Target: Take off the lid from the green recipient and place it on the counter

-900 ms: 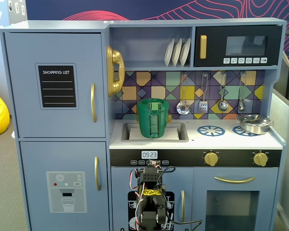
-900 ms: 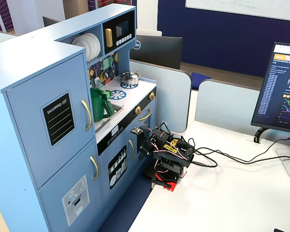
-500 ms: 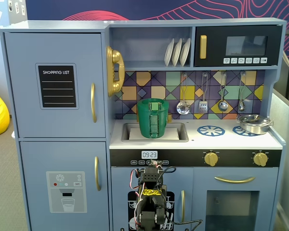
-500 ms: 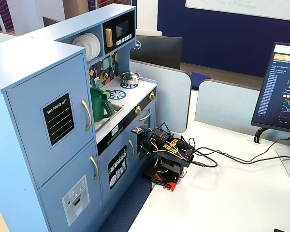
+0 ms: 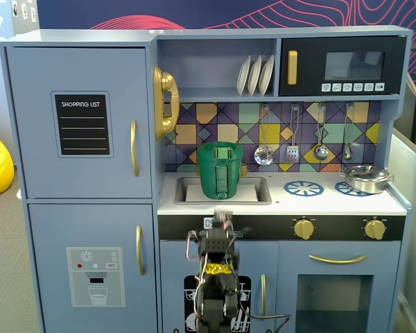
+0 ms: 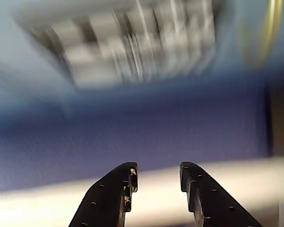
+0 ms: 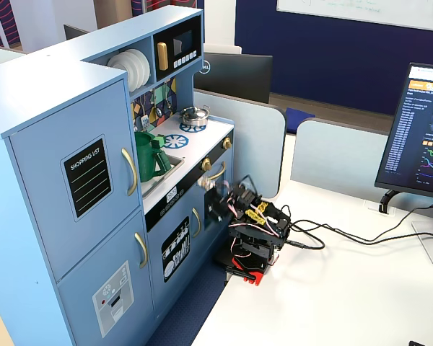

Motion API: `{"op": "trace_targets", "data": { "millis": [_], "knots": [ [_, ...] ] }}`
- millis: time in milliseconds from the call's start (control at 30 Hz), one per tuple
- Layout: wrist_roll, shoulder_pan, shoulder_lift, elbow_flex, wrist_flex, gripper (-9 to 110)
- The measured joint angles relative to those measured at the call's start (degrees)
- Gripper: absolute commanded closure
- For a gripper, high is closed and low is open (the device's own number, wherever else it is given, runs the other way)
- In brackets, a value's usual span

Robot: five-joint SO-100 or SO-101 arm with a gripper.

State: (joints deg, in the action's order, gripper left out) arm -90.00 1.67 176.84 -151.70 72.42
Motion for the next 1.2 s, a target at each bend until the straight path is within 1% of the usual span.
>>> {"op": "trace_targets", "data": {
  "millis": [100, 167, 233, 333, 467, 600, 667, 767, 1200],
  "knots": [
    [-4.48, 0.26, -4.83, 11.34, -6.68, 101],
    [-5.54, 0.26, -8.17, 17.84, -12.66, 97],
    [-5.54, 0.18, -12.04, 23.38, -18.98, 96],
    [-5.8, 0.88, -18.11, 30.59, -25.66, 90],
    [-5.71, 1.49, -26.1, 38.06, -31.2, 78],
    [-5.1, 1.67, -31.38, 43.68, -34.45, 73],
    [-5.1, 1.67, -33.22, 45.44, -35.16, 68],
    [-4.92, 1.76, -35.33, 47.55, -35.6, 66],
    [-4.57, 2.55, -42.98, 51.68, -38.06, 68]
  ]
}}
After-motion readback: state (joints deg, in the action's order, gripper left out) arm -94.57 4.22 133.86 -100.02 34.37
